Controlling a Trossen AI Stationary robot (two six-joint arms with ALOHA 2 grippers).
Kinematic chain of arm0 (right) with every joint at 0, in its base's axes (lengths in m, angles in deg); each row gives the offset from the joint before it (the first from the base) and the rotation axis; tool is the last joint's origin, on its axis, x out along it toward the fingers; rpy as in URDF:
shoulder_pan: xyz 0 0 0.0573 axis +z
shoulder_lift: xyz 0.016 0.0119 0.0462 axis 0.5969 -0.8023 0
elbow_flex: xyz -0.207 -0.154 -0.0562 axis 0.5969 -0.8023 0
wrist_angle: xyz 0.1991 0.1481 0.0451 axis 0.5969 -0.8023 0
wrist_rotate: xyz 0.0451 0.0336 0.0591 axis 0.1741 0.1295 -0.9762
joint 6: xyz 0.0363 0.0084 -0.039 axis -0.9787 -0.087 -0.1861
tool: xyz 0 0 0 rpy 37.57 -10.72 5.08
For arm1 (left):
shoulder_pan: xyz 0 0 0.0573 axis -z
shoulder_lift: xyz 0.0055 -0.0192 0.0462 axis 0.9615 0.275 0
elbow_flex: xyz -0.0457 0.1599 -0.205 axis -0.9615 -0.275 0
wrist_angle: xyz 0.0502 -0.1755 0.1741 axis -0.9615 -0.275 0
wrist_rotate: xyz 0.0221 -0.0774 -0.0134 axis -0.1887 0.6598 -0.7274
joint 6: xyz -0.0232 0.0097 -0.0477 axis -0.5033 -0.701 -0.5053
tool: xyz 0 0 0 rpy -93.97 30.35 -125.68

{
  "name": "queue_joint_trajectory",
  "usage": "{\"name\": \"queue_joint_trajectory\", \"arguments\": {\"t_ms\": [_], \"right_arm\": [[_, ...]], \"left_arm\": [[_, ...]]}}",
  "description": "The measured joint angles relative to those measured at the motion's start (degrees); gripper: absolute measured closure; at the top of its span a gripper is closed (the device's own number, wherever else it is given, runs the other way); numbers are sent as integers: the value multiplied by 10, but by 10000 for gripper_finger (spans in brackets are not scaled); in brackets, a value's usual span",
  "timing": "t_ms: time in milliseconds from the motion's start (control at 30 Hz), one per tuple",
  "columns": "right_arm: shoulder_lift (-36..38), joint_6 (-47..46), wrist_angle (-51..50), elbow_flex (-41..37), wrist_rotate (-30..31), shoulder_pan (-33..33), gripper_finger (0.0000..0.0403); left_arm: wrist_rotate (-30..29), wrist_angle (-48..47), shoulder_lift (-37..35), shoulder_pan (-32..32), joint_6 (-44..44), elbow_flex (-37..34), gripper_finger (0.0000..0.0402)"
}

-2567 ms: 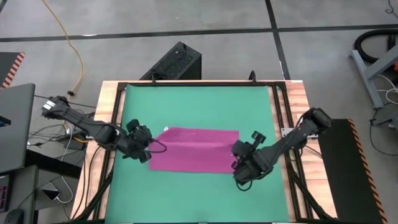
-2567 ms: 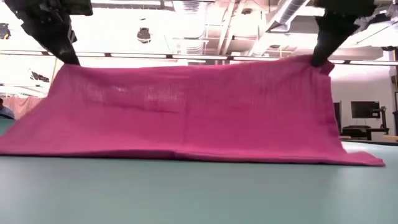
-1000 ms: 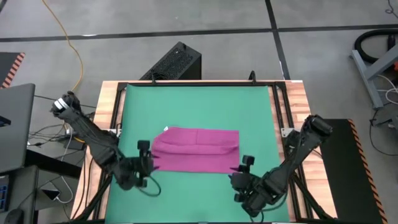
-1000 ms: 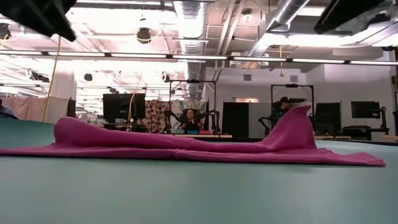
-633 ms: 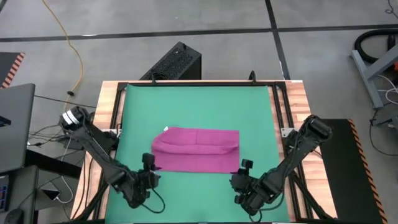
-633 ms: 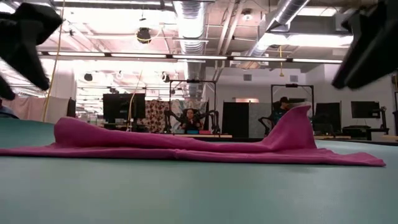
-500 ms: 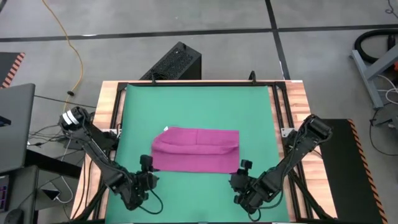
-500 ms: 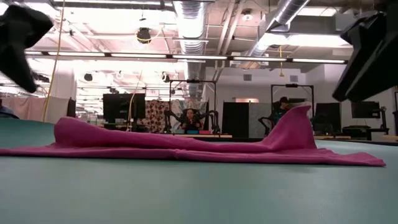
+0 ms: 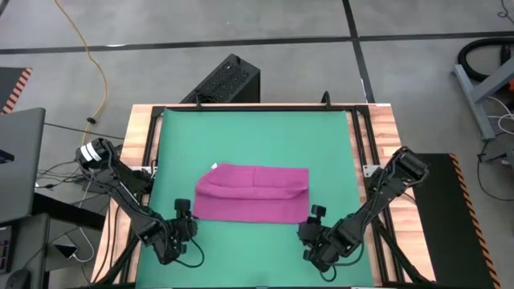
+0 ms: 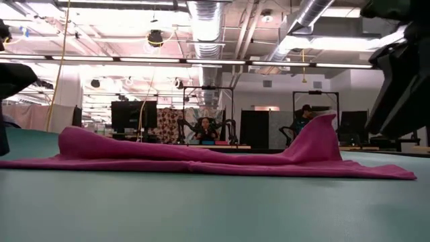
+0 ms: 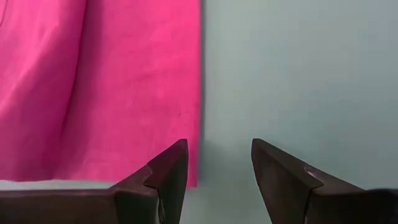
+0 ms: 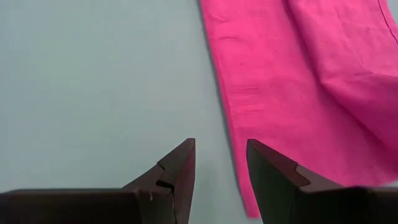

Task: Roll towel into tight, uniform cylinder
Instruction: Fold the pink towel

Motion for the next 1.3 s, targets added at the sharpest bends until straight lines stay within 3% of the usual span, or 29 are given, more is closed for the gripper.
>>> {"name": "queue_joint_trajectory", "arguments": {"t_ms": [333,567,833,967,1133,1233,1300], "right_arm": [[0,2,51,-79,-44,-37,239],[2,2,74,-91,-56,-42,239],[1,-2,76,-91,-56,-37,239],[1,-4,78,-91,-59,-42,243],[1,-24,67,-91,-66,-51,264],[2,-55,47,-90,-80,-57,296],[2,-58,41,-90,-82,-59,333]], "left_arm": [[-6,-14,0,-9,18,0,233],[-20,4,45,-33,63,2,233],[-22,0,76,-42,42,4,236],[-8,-21,78,-48,2,4,269],[12,-21,78,-61,-37,5,346],[16,-14,78,-63,-30,5,388],[15,-15,78,-63,-33,5,396]]}}
